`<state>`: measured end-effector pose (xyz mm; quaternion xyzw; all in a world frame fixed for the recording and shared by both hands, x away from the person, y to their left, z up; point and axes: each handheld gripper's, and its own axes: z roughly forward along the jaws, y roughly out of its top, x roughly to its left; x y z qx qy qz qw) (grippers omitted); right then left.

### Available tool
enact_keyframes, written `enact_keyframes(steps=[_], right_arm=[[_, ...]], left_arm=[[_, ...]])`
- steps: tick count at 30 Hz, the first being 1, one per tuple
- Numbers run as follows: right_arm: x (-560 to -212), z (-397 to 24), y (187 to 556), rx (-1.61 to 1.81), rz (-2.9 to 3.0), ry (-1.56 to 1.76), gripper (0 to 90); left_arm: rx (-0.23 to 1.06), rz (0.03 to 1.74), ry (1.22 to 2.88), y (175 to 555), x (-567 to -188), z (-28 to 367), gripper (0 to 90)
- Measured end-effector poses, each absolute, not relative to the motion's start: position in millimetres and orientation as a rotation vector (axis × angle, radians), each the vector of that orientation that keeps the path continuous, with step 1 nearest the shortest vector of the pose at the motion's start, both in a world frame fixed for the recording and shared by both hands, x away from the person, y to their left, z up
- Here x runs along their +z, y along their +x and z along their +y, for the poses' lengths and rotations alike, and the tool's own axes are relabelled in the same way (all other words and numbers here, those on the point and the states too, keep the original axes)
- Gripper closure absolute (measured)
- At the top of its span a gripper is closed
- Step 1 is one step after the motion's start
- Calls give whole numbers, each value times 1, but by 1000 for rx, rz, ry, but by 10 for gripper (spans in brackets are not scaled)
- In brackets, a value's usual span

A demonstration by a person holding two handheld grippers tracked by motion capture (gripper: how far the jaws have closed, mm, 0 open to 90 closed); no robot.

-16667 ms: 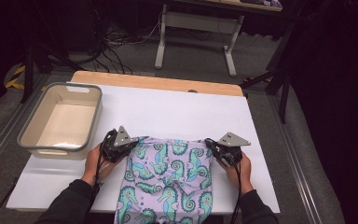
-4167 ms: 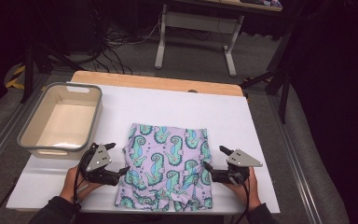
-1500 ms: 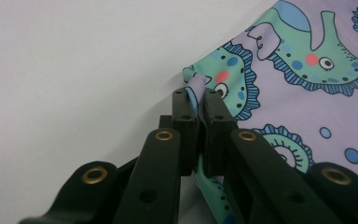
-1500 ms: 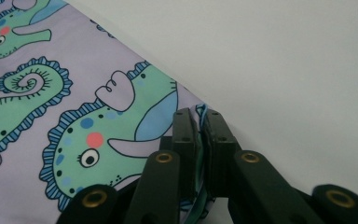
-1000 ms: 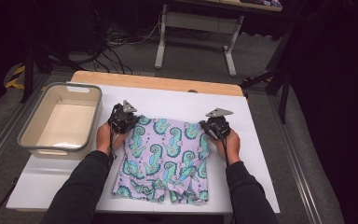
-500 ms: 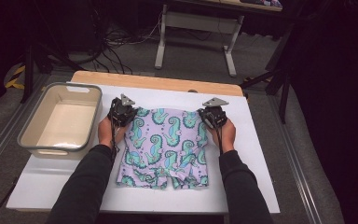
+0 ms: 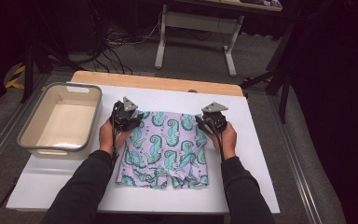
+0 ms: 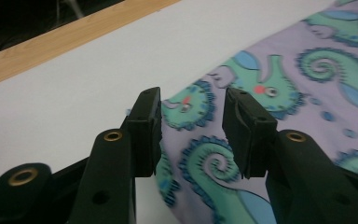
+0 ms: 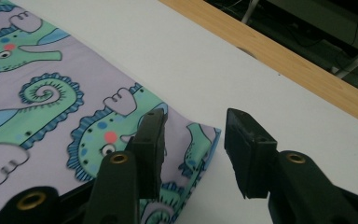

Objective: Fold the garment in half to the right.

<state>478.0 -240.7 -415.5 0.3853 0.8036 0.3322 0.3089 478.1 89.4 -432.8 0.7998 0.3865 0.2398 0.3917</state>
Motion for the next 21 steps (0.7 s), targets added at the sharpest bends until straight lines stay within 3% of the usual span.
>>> enact_keyframes(steps=[8, 17, 21], right_arm=[[-419, -246, 423, 1011, 2207, 938, 621], [-426, -245, 382, 1102, 2320, 901, 596], [-433, -236, 362, 1103, 2405, 878, 577]], left_arm=[[544, 817, 2037, 421, -436, 90, 535], [547, 661, 2084, 364, -440, 99, 479], [460, 575, 2098, 331, -442, 108, 478]])
